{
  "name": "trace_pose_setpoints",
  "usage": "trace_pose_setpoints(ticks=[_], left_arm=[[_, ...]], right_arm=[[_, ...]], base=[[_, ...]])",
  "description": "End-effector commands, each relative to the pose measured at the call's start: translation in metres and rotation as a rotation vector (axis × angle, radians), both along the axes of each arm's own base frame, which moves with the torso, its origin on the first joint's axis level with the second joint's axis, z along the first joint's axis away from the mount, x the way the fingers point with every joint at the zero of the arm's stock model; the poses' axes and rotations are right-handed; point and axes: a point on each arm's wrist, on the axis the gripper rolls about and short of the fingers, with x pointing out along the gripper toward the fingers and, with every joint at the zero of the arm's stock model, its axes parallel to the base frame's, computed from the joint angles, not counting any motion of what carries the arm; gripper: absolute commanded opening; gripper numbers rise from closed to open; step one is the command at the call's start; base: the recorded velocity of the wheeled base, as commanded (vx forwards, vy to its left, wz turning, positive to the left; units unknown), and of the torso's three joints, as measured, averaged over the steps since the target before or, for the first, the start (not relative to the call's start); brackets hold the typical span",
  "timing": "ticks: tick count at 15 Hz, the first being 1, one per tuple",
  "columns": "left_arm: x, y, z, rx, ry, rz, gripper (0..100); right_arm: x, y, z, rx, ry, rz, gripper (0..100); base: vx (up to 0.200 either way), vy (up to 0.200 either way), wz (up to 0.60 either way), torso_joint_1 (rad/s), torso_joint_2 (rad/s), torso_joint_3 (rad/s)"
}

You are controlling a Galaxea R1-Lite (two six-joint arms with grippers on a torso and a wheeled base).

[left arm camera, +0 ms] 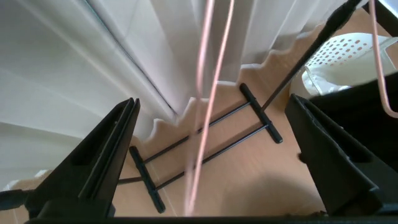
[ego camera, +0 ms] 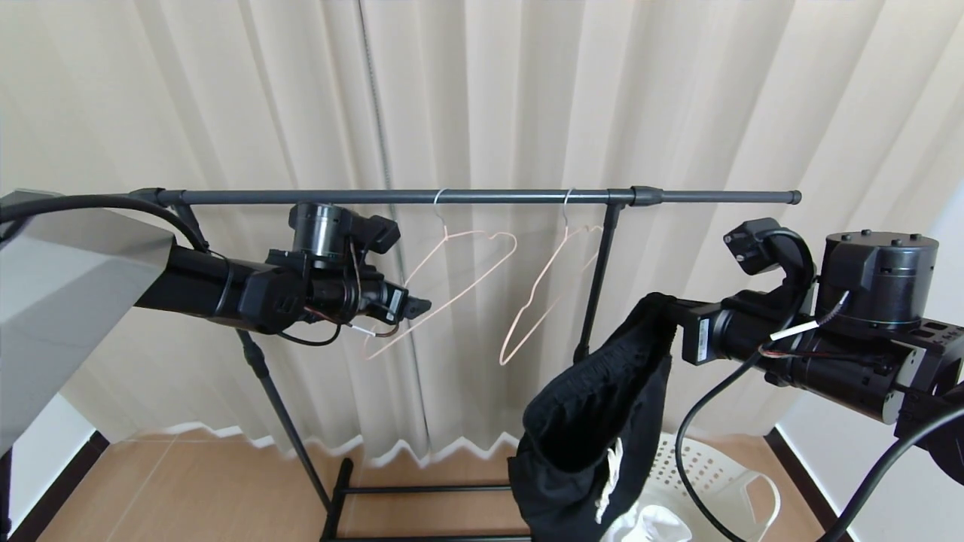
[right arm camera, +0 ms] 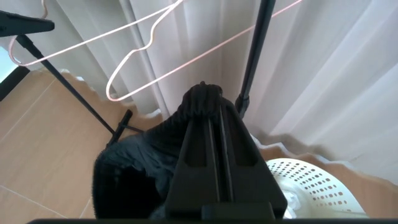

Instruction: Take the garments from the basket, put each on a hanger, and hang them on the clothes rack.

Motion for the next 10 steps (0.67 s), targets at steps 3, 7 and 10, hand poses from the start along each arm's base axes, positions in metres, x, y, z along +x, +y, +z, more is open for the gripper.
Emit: trace_pose_setpoints(ticks=[3, 7, 10], left_arm=[[0.021, -0.004, -0.018, -0.019, 0.020, 0.018, 100], [0.035, -0.012, -0.027, -0.056, 0.025, 0.038, 100], [0.040, -0.014, -0.035, -0.056, 0.032, 0.054, 100]], right_arm=[[0.001, 0.000, -0.001, -0.001, 0.004, -0.001, 0], [0.001, 0.000, -0.003, -0.003, 0.010, -0.001, 0], [0.005, 0.000, -0.007, -0.008, 0.021, -0.007, 0]], base=[[0.000, 0.000, 0.00, 0.000, 0.00, 0.000], [0.000, 0.000, 0.00, 0.000, 0.00, 0.000], [0.000, 0.000, 0.00, 0.000, 0.00, 0.000]])
